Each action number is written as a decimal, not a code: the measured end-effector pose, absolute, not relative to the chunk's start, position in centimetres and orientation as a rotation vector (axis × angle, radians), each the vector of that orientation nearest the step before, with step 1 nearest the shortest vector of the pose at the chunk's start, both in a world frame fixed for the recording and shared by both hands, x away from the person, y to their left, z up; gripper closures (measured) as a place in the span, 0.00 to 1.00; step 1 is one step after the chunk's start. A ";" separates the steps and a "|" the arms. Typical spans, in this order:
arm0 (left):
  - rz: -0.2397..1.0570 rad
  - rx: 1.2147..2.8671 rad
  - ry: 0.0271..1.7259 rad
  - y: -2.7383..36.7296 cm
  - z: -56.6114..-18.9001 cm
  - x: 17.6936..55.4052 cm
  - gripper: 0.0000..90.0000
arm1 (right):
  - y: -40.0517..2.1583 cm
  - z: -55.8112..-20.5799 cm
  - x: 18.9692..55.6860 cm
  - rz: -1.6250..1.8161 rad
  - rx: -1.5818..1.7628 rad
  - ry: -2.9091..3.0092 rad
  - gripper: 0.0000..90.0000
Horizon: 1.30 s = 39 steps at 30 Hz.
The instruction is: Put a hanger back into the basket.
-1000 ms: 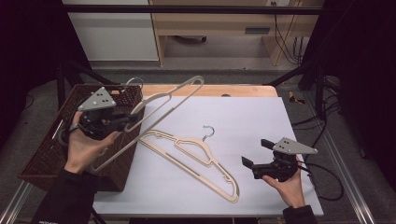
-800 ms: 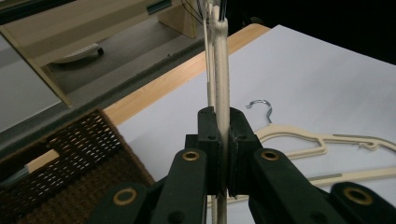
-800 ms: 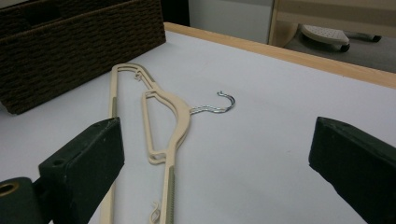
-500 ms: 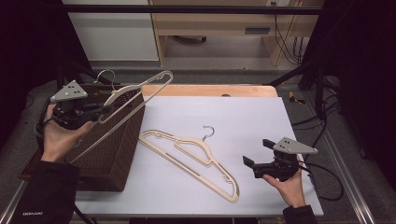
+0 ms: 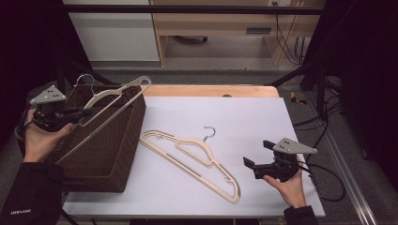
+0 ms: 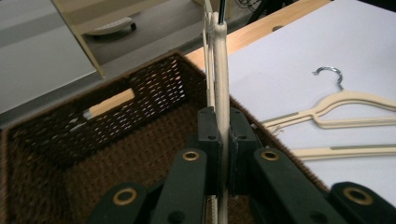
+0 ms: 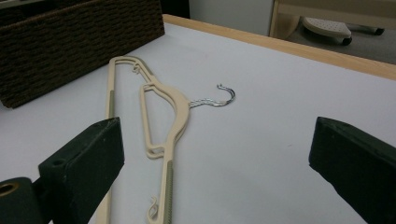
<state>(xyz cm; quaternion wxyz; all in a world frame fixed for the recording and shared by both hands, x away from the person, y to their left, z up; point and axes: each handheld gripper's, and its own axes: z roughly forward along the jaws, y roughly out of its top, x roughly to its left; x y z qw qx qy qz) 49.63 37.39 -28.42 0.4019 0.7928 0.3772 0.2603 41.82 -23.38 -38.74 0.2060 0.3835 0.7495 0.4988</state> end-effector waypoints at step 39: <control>0.604 2.071 1.348 41.7 -37.9 51.0 0.90 | -23.1 -39.0 42.0 1.376 1.061 2.123 0.05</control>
